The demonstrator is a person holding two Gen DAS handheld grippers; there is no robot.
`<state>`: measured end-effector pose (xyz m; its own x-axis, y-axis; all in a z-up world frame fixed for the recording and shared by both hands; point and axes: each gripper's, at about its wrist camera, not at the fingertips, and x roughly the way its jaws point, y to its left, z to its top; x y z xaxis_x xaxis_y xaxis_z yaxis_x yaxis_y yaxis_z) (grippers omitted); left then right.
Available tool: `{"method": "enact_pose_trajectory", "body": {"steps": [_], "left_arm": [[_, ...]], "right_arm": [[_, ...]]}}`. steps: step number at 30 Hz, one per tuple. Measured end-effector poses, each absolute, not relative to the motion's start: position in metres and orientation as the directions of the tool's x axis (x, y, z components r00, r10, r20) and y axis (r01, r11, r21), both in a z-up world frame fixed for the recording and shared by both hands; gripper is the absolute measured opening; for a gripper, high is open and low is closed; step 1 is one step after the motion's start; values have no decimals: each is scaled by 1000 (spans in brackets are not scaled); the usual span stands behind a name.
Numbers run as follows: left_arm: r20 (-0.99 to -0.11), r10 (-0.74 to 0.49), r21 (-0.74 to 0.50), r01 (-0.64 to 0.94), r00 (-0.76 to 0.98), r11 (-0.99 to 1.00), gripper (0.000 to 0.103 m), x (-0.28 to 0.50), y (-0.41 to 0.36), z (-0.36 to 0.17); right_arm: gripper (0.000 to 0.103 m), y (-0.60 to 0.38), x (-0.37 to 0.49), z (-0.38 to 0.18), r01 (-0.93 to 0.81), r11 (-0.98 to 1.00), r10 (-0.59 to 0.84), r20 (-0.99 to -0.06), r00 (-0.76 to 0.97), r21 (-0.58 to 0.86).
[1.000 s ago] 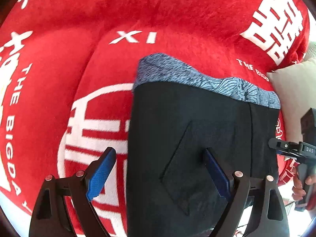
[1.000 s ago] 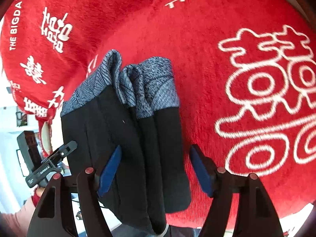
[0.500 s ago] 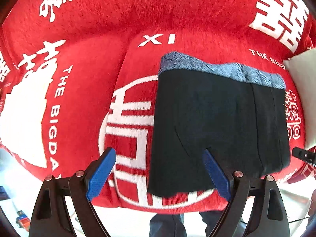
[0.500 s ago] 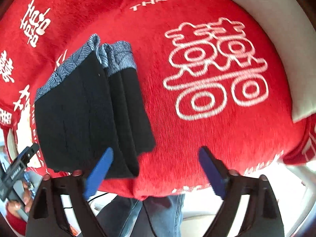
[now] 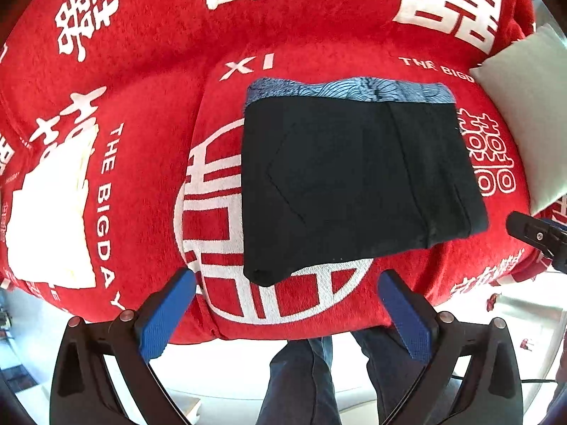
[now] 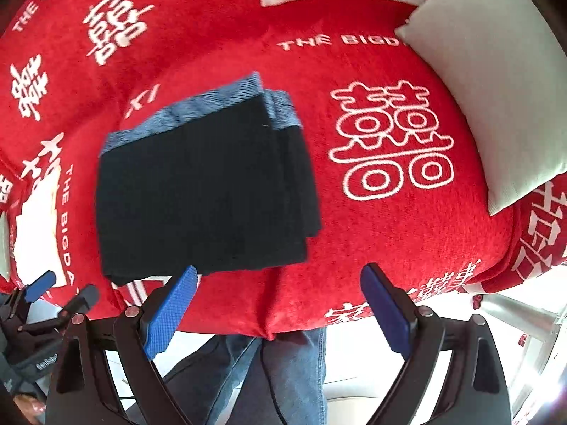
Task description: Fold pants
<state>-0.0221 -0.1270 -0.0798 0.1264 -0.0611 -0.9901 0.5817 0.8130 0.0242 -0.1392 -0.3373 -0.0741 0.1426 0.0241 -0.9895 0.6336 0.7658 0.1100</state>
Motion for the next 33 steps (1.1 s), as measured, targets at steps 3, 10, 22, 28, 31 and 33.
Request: {"method": "enact_pose_trajectory", "body": {"steps": [3,10,22,28,31,33], "left_arm": [[-990,-60,25,581,126,813,103,-23,-126,-75],[-989,-59,33,581,138,813,103,-24,-119,-65],[-983,-66,45,572,172,819,103,-31,-117,-45],[-981,-47,66,549,189,833,103,-31,-115,-35],[-985,-32,64,527,171,847,103,-32,-115,-36],[-984,-23,72,521,174,850,103,-34,-116,-36]], "right_arm": [[103,-323,-133,-66,619,780,3,-990,144,92],[103,-302,-127,-51,607,793,-41,-990,138,52],[103,-287,-126,-38,592,805,-30,-993,114,43],[103,-287,-125,-30,567,823,-44,-992,115,29],[103,-287,-125,-29,550,835,-42,-993,111,26],[103,-288,-125,-28,547,837,-43,-993,108,23]]}}
